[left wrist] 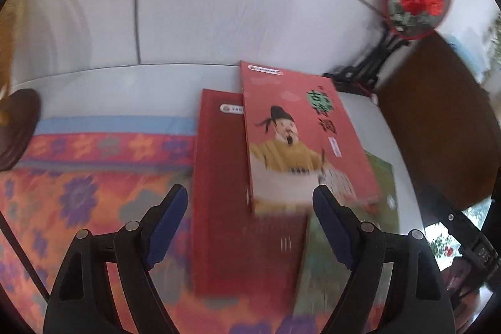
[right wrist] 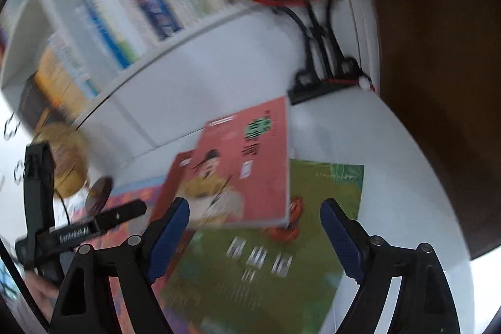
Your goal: Organize books
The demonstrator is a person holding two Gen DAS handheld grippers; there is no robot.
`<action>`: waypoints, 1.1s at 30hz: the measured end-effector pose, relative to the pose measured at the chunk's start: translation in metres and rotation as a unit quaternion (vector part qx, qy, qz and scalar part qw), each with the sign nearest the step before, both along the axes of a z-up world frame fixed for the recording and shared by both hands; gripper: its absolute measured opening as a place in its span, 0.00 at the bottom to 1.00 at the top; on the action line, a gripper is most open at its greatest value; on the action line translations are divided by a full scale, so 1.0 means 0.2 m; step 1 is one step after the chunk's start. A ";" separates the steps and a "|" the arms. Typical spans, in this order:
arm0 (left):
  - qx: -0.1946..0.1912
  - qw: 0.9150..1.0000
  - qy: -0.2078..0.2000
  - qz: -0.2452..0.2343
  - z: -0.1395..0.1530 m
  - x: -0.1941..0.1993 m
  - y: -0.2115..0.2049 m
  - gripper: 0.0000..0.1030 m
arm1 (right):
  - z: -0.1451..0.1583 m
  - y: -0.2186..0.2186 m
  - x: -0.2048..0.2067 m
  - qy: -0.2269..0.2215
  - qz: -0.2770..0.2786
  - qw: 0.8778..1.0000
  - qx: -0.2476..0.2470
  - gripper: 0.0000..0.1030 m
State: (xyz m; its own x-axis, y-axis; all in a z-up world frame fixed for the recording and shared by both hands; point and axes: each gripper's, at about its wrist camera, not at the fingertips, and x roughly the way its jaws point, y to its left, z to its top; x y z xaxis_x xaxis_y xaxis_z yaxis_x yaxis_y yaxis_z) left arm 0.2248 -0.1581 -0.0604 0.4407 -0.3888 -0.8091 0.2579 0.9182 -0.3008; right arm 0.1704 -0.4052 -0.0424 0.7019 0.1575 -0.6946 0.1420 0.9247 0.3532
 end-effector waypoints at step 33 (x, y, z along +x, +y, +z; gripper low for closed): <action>-0.052 0.992 0.064 -0.097 -0.09 -0.44 0.10 0.81 | -0.21 0.36 -0.26 0.092 0.153 0.982 0.066 0.92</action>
